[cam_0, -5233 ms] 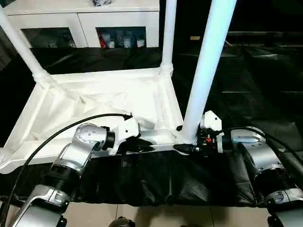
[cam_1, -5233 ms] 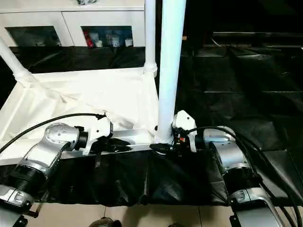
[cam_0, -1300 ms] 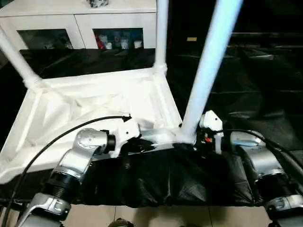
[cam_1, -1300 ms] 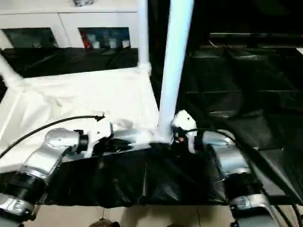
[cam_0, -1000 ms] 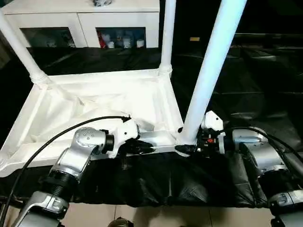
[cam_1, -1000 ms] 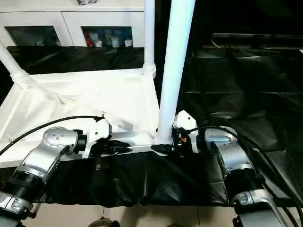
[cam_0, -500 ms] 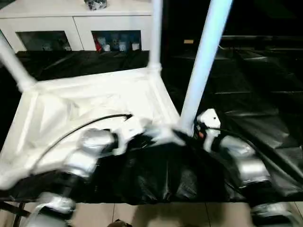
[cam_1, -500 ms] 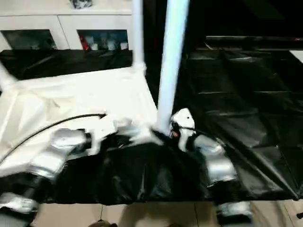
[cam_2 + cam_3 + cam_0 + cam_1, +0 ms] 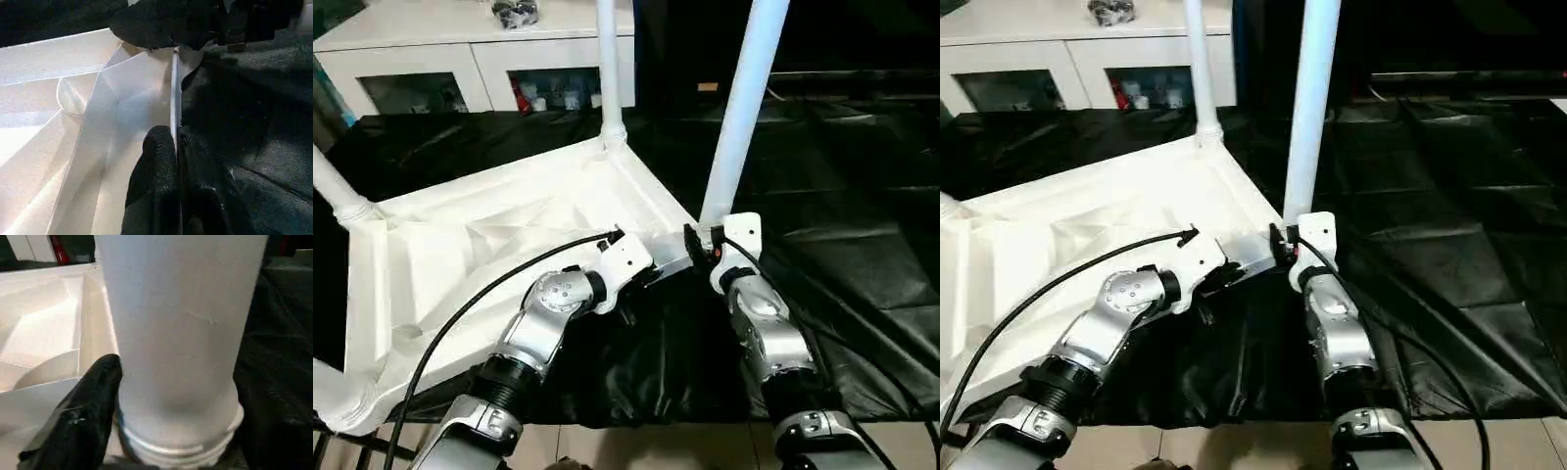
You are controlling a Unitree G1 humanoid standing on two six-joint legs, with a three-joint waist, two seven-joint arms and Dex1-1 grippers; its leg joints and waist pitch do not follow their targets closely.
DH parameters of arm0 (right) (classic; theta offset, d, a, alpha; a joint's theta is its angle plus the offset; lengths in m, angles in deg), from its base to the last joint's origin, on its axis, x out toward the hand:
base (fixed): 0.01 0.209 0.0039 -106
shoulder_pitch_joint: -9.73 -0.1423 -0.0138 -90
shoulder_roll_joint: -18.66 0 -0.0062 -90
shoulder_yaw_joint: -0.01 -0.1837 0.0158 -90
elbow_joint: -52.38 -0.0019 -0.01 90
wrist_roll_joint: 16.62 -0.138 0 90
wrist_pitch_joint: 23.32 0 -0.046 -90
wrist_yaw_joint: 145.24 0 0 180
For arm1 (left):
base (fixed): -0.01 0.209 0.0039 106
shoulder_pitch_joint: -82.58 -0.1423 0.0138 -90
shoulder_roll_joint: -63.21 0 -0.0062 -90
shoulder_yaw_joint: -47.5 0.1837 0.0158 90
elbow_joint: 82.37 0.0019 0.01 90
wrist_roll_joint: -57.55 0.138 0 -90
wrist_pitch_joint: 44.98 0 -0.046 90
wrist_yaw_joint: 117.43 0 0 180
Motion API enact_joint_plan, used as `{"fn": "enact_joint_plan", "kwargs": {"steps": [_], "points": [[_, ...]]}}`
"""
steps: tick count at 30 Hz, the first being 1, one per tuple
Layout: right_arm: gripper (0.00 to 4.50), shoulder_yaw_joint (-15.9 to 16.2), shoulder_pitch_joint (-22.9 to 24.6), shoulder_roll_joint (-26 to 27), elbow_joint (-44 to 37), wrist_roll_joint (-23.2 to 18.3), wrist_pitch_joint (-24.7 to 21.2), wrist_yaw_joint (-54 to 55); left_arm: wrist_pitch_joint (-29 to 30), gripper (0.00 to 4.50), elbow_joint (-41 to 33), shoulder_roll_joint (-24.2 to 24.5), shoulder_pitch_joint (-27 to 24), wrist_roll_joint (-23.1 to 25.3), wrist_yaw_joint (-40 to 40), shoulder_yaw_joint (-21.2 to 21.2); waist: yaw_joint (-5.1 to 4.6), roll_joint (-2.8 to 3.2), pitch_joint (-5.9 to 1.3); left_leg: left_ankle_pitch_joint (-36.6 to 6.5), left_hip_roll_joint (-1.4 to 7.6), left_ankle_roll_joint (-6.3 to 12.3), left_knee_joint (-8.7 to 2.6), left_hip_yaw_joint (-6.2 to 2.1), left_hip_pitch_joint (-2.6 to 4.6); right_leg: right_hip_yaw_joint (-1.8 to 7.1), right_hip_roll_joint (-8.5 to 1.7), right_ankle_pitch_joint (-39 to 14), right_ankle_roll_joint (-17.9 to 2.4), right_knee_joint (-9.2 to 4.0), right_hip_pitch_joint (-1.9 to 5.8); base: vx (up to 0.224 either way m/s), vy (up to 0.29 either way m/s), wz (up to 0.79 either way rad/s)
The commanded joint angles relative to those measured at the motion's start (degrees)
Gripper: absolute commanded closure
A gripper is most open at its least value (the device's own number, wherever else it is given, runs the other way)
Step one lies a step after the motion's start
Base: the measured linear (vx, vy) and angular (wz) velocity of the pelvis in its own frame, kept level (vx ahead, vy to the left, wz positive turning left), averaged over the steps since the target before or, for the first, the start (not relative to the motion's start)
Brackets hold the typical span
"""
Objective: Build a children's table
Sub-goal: Rotate leg to tighten
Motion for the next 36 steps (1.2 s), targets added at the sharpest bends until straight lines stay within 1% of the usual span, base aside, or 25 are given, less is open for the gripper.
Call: {"fn": "enact_joint_plan", "kwargs": {"steps": [1, 2, 4, 6, 7, 9, 10, 12, 13, 14, 15, 17, 18, 20, 21, 22, 23, 24, 28, 30, 31, 32, 33, 34, 36], "points": [[0.77, 5.9, 1.36, 4.74, 1.29, -0.02, -0.71, -6.13, -1.15, 4.5, 1.26, -1.94, 0.44, -1.09, 0.11, 2.63, 0.02, -1.12, -2.16, -11.67, 3.57, 3.33, -4.36, -1.59, -0.09, 2.8, -4.95, -13.66, -9.83, -5.32, 1.54, 0.0, 0.0, 0.0], [0.68, 5.81, 1.39, 4.3, 1.03, -0.26, -0.94, -6.48, -1.39, 4.5, 1.11, -1.32, 0.32, -1.21, 1.27, 2.56, -0.04, -1.3, -2.18, -11.82, 3.56, 3.45, -4.37, -1.56, -0.1, 2.82, -4.93, -13.99, -9.85, -5.36, 1.55, 0.0, 0.0, 0.0], [0.52, 6.43, 1.48, 2.23, 0.24, -0.73, -2.69, -10.01, -2.0, 4.5, 0.41, 0.6, -0.03, -1.6, 4.48, 2.8, -0.14, -1.16, -2.22, -11.74, 3.63, 3.57, -4.41, -1.57, -0.17, 2.85, -4.91, -13.52, -9.99, -5.23, 1.58, 0.0, 0.0, 0.0], [0.52, 7.1, 1.57, 0.24, -0.54, -0.79, -3.35, -13.55, -2.3, 4.5, -0.49, 2.31, -0.43, -2.37, 8.0, 3.29, -0.15, -1.03, -2.35, -10.78, 3.7, 3.62, -4.31, -1.63, -0.24, 2.76, -4.89, -11.18, -10.56, -4.93, 1.77, 0.0, 0.0, 0.0], [0.52, 7.54, 1.58, -1.15, -0.94, -0.78, -3.35, -15.53, -2.54, 4.5, -0.73, 3.15, -0.51, -2.65, 9.31, 3.33, -0.29, -0.97, -2.41, -9.96, 3.75, 3.7, -4.23, -1.56, -0.28, 2.73, -4.76, -8.88, -11.06, -4.74, 1.79, 0.0, 0.0, 0.0], [0.52, 8.14, 1.45, -4.15, -1.56, -1.18, -3.47, -20.02, -2.74, 4.5, -1.05, 4.89, -0.74, -3.7, 12.32, 3.04, -0.32, -1.08, -2.63, -8.6, 3.64, 4.06, -3.93, -1.48, -0.37, 2.64, -4.75, -6.43, -11.73, -4.52, 2.09, 0.0, 0.0, 0.0], [0.52, 8.39, 1.27, -5.77, -1.76, -1.44, -3.62, -22.61, -2.86, 4.5, -1.18, 5.9, -0.85, -4.18, 13.96, 2.93, -0.31, -1.19, -2.79, -7.33, 3.6, 4.66, -3.57, -1.27, -0.38, 2.72, -4.74, -4.1, -12.43, -4.32, 2.12, 0.0, 0.0, 0.0], [0.52, 8.76, 1.04, -7.62, -1.98, -1.85, -4.19, -26.43, -3.13, 4.5, -1.2, 7.07, -0.95, -4.74, 15.94, 2.83, -0.24, -1.23, -2.75, -6.25, 3.64, 5.58, -3.43, -1.23, -0.47, 2.67, -4.8, -2.63, -13.11, -4.16, 2.23, 0.0, 0.0, 0.0], [0.52, 9.74, 0.9, -9.93, -2.39, -2.15, -4.95, -31.65, -3.46, 4.5, -1.14, 8.53, -1.04, -5.24, 18.12, 2.74, -0.16, -1.33, -2.86, -5.71, 3.68, 5.8, -3.33, -1.18, -0.41, 2.57, -4.7, -1.6, -13.67, -3.94, 2.34, 0.0, 0.0, 0.0], [0.52, 10.4, 0.97, -11.16, -2.93, -2.39, -5.83, -34.96, -3.71, 4.5, -1.1, 9.25, -1.03, -5.48, 19.08, 2.71, 0.05, -1.22, -2.89, -5.21, 3.66, 6.25, -3.21, -1.19, -0.43, 2.41, -4.51, -0.26, -14.02, -3.71, 2.45, 0.0, 0.0, 0.0], [0.52, 11.22, 1.08, -12.49, -3.58, -2.77, -6.64, -38.56, -3.75, 4.5, -1.25, 9.97, -1.09, -6.01, 20.43, 2.65, 0.0, -1.37, -2.77, -5.01, 3.77, 6.55, -3.24, -1.08, -0.45, 2.44, -4.47, 0.3, -14.18, -3.73, 2.35, 0.0, 0.0, 0.0], [0.52, 12.66, 1.08, -14.71, -4.47, -3.13, -7.43, -44.14, -3.67, 4.5, -1.77, 11.46, -1.19, -6.69, 22.78, 2.93, 0.31, -1.25, -2.91, -4.72, 3.92, 7.19, -3.05, -1.06, -0.33, 2.24, -4.46, 1.9, -14.97, -3.38, 2.36, 0.0, 0.0, 0.0], [0.52, 12.72, 1.08, -14.81, -4.5, -3.14, -7.44, -44.37, -3.67, 4.5, -1.8, 11.53, -1.19, -6.71, 22.88, 2.96, 0.32, -1.33, -2.88, -4.77, 3.94, 7.29, -3.02, -1.02, -0.35, 2.27, -4.51, 2.02, -15.11, -3.37, 2.37, 0.0, 0.0, 0.0], [0.52, 15.14, 0.4, -18.16, -5.95, -4.7, -8.73, -53.45, -3.34, 4.5, -2.7, 14.0, -1.23, -8.37, 27.19, 3.42, 0.47, -1.3, -2.59, -6.22, 4.01, 7.07, -3.19, -1.06, -0.27, 2.22, -4.58, -0.45, -15.38, -3.61, 2.26, 0.0, 0.0, 0.0], [0.52, 15.14, 0.4, -18.16, -5.95, -4.7, -8.73, -53.45, -3.34, 4.5, -2.7, 14.0, -1.23, -8.37, 27.19, 3.42, 0.47, -1.33, -2.53, -6.58, 4.02, 7.04, -3.22, -1.07, -0.29, 2.21, -4.51, -1.03, -15.37, -3.63, 2.26, 0.0, 0.0, 0.0], [0.52, 15.98, 0.03, -19.16, -6.21, -5.09, -8.93, -56.24, -3.59, 4.5, -2.6, 14.56, -1.07, -8.66, 28.52, 3.39, 0.47, -1.34, -2.51, -7.1, 4.08, 6.8, -3.25, -1.06, -0.26, 2.27, -4.59, -1.92, -15.33, -3.69, 2.21, 0.0, 0.0, 0.0], [0.67, 16.15, -0.05, -19.34, -6.24, -5.12, -8.91, -56.74, -3.57, 4.5, -2.6, 14.66, -1.03, -8.71, 28.79, 3.39, 0.48, -1.34, -2.5, -7.35, 4.1, 6.49, -3.29, -1.09, -0.18, 2.27, -4.61, -2.62, -15.4, -3.77, 2.19, 0.0, 0.0, 0.0], [0.67, 16.66, -0.38, -19.96, -6.27, -5.21, -8.85, -58.58, -3.94, 4.5, -2.34, 15.07, -0.81, -8.69, 29.47, 3.39, 0.48, -1.28, -2.46, -7.38, 4.09, 6.39, -3.29, -1.07, -0.15, 2.32, -4.6, -2.7, -15.45, -3.79, 2.15, 0.0, 0.0, 0.0], [1.09, 17.52, -1.14, -21.28, -6.29, -4.8, -9.21, -62.24, -4.38, 4.5, -1.39, 15.7, 0.01, -8.83, 30.35, 3.29, 0.49, -1.32, -2.63, -6.86, 4.1, 6.18, -3.21, -1.11, -0.09, 2.28, -4.62, -1.42, -16.0, -3.6, 2.25, 0.0, 0.0, 0.0], [1.15, 17.68, -1.18, -21.43, -6.27, -4.68, -9.36, -62.77, -4.33, 4.5, -1.17, 15.74, 0.26, -8.96, 30.36, 3.33, 0.54, -1.28, -2.67, -6.54, 4.06, 6.29, -3.16, -1.09, -0.11, 2.26, -4.61, -0.96, -16.1, -3.54, 2.25, 0.0, 0.0, 0.0], [1.24, 17.87, -1.09, -21.34, -6.41, -4.79, -9.5, -62.75, -4.32, 4.5, -1.08, 15.78, 0.32, -9.16, 30.32, 3.31, 0.6, -1.33, -2.69, -6.12, 4.06, 6.39, -3.13, -1.1, -0.12, 2.25, -4.62, -0.45, -16.17, -3.47, 2.26, 0.0, 0.0, 0.0], [1.44, 18.02, -0.9, -21.24, -6.62, -4.88, -9.63, -62.67, -4.31, 4.5, -1.04, 15.78, 0.33, -9.28, 30.26, 3.34, 0.62, -1.37, -2.72, -5.97, 4.06, 6.41, -3.11, -1.08, -0.12, 2.25, -4.62, -0.29, -16.26, -3.45, 2.26, 0.0, 0.0, 0.0], [1.44, 18.02, -0.9, -21.24, -6.62, -4.88, -9.63, -62.67, -4.31, 4.5, -1.04, 15.78, 0.33, -9.28, 30.26, 3.34, 0.63, -1.39, -2.71, -5.98, 4.05, 6.4, -3.11, -1.08, -0.12, 2.24, -4.62, -0.33, -16.27, -3.45, 2.28, 0.0, 0.0, 0.0], [1.58, 18.15, -0.22, -20.85, -7.33, -5.0, -9.91, -62.13, -4.33, 4.5, -0.93, 15.6, 0.21, -9.37, 30.07, 3.2, 0.64, -1.31, -2.68, -5.83, 4.03, 6.38, -3.1, -1.08, -0.13, 2.24, -4.59, -0.27, -16.29, -3.43, 2.26, 0.0, 0.0, 0.0], [1.71, 18.08, 0.13, -20.65, -7.7, -5.1, -10.05, -61.87, -4.32, 4.5, -0.88, 15.41, 0.14, -9.37, 29.95, 3.03, 0.65, -1.4, -2.67, -5.82, 4.02, 6.43, -3.08, -1.06, -0.1, 2.25, -4.54, -0.23, -16.17, -3.48, 2.27, 0.0, 0.0, 0.0]]}}
